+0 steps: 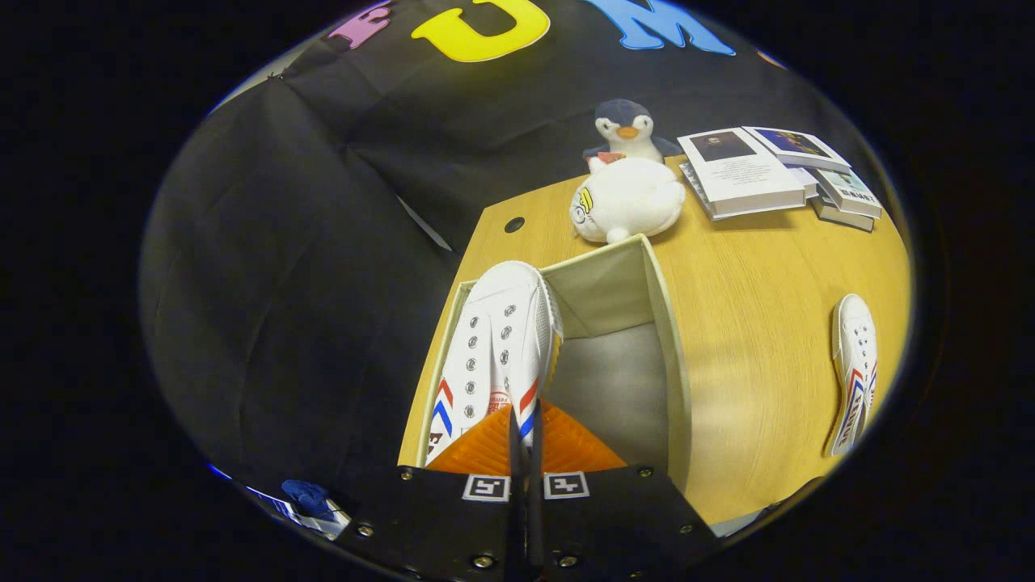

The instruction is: Open the storage box then place both shoes into the box .Put the left shoe in first, then the right shoe, with the right side of both shoes facing outward in a uniform manner.

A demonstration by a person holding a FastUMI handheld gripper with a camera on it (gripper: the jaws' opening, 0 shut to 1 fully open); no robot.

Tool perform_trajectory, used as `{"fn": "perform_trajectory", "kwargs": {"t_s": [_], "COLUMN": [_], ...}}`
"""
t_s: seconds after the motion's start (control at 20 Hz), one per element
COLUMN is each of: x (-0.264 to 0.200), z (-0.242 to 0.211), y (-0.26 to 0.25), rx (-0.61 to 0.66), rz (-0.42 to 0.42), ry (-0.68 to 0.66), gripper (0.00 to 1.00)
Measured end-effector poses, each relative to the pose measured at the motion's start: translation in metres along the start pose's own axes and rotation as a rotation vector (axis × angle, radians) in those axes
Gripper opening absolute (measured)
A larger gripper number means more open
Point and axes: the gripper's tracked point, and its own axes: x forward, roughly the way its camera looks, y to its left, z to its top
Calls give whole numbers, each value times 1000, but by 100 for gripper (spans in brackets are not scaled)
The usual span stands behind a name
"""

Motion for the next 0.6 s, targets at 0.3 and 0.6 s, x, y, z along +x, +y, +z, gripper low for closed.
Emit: {"fn": "perform_trajectory", "kwargs": {"t_s": [0.3, 0.6], "x": [27, 42], "z": [-19, -33], "y": [-3, -3], "rx": [7, 5], "rz": [-33, -57], "ry": [37, 64], "gripper": [1, 1]}}
